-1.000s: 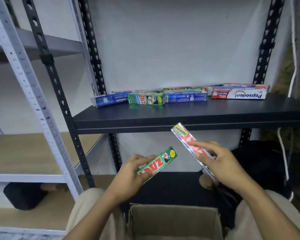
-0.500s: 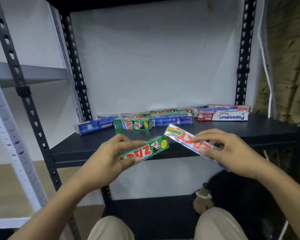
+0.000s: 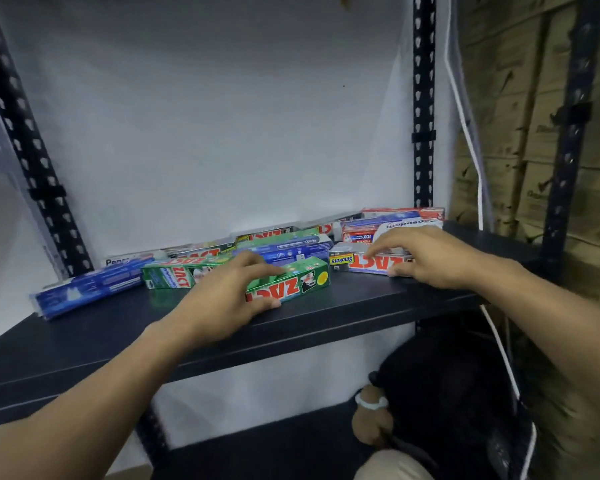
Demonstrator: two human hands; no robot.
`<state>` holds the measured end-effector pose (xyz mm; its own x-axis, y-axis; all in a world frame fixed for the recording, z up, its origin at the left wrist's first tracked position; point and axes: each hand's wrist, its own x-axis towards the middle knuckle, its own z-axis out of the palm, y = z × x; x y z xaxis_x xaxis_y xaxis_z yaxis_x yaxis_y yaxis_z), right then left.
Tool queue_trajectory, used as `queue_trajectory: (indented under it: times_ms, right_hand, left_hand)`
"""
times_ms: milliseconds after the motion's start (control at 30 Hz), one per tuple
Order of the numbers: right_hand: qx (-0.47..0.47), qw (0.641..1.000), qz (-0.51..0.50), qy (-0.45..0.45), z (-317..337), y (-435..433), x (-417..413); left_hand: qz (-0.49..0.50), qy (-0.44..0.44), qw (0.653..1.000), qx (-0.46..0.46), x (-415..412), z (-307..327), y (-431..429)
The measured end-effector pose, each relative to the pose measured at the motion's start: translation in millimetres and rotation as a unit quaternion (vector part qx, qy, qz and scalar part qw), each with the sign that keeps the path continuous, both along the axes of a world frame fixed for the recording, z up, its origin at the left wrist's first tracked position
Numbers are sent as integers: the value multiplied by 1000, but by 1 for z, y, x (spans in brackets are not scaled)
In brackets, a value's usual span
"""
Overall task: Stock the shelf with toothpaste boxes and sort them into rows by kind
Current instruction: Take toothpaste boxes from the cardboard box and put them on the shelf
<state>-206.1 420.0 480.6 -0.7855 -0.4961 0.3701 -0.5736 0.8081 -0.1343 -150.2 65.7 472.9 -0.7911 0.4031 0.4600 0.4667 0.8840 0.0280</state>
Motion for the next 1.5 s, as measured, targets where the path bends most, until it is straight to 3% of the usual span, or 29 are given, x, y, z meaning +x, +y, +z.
queue_trajectory:
  times_ms: [133,300,500,800,1500]
  right_hand:
    - [-10,998,-69,3,-3,19,-35]
    - [14,997,-66,25,-3,33,-73]
    - [-38,992,-108,58,-19,32,-96]
    - [-82,985,-148,37,-20,40,-116]
    - [-20,976,-214,44,-19,32,-84]
  left_hand:
    - [-17,45,997,-55,-38,-2,15]
    - [-4,59,996,-72,-81,-3,36]
    - [-31,29,999,3,-107,-6,47]
    - [-11,28,999,-15,-115,-5,53]
    - [24,32,998,54,-107,-13,67]
